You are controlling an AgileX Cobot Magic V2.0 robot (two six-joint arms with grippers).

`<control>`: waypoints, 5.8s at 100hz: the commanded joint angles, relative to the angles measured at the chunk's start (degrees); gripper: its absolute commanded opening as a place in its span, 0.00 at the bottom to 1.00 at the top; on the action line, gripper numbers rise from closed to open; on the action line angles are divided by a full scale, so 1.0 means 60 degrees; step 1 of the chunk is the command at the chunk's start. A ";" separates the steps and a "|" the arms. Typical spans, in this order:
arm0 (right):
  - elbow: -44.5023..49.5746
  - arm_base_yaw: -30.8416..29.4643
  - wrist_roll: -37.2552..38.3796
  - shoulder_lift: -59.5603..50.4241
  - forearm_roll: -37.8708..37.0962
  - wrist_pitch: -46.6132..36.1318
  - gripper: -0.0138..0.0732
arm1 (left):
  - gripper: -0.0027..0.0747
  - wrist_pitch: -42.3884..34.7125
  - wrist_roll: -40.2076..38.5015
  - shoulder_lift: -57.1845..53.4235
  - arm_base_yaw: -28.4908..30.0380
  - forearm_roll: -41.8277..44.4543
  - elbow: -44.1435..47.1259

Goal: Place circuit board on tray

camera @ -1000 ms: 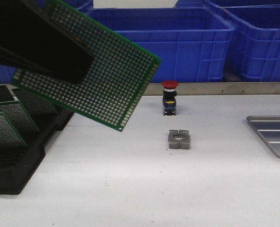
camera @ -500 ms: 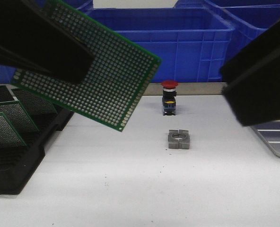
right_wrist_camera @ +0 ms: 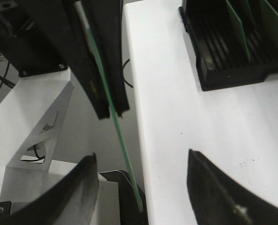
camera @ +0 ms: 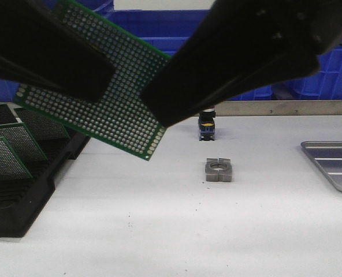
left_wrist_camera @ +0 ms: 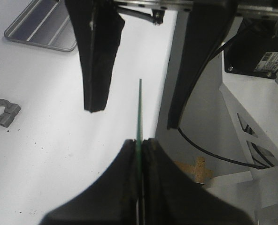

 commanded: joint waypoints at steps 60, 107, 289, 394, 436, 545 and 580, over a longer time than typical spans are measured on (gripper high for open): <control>-0.0524 0.0207 -0.0106 0.0224 0.0512 0.1247 0.08 | 0.48 -0.0228 0.0190 -0.0186 -0.0046 -0.0672 -0.0290; -0.0498 -0.1007 0.5980 0.0224 -0.3136 0.1311 0.08 | 0.73 -0.0710 0.0190 -0.0186 -0.0046 -0.0705 -0.0290; -0.0509 -0.6409 0.7029 0.2472 -0.3688 -0.4240 0.83 | 0.73 -0.1988 0.0153 -0.0542 0.1796 0.4480 -0.0290; -0.0509 -0.6409 0.7029 0.2472 -0.3688 -0.3943 0.83 | 0.24 -0.3975 0.0114 0.3027 0.3491 0.6179 -0.0270; -0.0526 -0.6399 0.6650 0.2180 -0.3688 -0.3607 0.83 | 0.01 -0.3234 0.0114 0.2160 0.3491 0.6195 -0.0369; -0.0526 -0.1198 -0.0953 0.0002 -0.0632 0.0742 0.83 | 0.01 0.1055 0.3927 0.0933 0.1373 -0.2340 -0.0391; -0.0526 -0.0141 -0.2306 0.0354 0.1390 -0.0344 0.83 | 0.01 0.1116 0.3927 0.0933 0.1373 -0.2340 -0.0391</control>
